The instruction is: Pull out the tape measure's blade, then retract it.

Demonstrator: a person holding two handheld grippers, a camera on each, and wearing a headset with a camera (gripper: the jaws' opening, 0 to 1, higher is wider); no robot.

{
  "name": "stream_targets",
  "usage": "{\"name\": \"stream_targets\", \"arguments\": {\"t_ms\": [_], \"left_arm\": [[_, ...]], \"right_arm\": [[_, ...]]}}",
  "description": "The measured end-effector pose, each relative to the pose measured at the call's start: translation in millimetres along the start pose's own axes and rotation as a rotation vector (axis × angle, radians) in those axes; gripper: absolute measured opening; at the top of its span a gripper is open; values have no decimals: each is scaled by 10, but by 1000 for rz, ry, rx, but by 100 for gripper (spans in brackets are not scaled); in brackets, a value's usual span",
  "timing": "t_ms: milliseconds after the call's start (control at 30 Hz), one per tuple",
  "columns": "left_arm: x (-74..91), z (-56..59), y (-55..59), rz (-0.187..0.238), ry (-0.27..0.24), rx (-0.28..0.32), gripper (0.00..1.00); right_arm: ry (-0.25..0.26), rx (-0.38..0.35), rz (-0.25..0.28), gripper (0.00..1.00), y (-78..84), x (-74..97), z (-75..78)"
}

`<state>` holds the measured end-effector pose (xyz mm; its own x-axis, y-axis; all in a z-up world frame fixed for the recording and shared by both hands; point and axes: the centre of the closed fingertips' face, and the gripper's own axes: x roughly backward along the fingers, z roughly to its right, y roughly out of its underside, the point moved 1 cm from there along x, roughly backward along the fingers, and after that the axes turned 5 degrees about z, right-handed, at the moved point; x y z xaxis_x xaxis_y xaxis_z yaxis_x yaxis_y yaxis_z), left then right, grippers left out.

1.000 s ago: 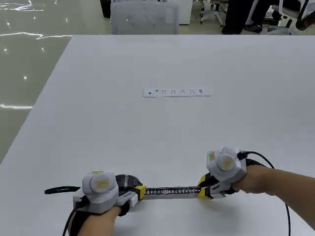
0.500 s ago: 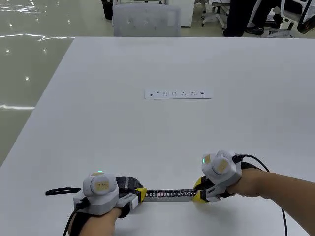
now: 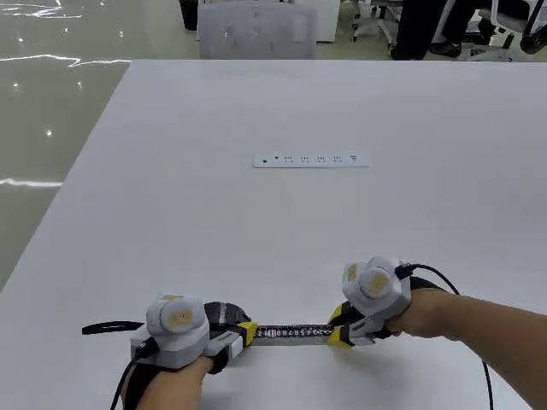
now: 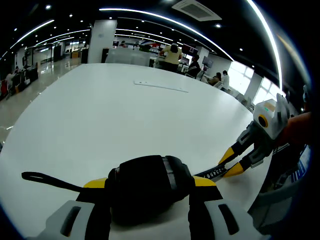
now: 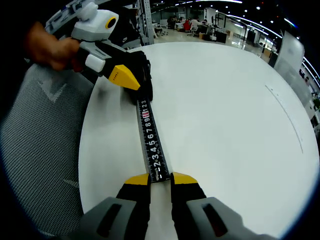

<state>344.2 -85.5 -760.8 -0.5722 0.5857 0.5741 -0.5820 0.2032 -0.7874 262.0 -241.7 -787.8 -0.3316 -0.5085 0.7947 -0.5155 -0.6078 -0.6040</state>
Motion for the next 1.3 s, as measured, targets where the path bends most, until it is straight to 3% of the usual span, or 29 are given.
{"name": "stream_targets", "arguments": {"t_ms": [1300], "left_arm": [[6,-2,2,-11,4,7,59]], "right_arm": [[-8,-17,34,13,-244,-199,-95]]}}
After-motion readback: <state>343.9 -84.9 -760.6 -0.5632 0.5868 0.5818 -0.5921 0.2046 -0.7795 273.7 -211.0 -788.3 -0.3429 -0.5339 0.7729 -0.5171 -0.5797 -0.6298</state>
